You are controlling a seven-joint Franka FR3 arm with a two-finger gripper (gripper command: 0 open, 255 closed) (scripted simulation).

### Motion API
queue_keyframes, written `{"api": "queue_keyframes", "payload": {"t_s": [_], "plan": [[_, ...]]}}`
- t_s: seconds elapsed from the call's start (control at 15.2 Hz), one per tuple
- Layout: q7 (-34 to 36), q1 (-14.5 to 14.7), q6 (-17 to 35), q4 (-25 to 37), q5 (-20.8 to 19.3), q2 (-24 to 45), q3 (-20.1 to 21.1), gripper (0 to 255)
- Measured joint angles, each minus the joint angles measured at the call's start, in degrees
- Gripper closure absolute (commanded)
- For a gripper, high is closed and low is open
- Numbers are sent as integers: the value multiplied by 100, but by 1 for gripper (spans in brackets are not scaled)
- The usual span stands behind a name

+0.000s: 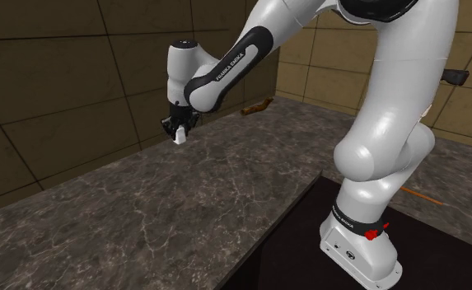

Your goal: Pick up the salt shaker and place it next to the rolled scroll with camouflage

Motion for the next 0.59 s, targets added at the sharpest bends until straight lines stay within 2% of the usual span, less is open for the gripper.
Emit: {"api": "queue_keyframes", "payload": {"t_s": [0.59], "plan": [[-623,-141,-518,205,804,-513,176,255]]}}
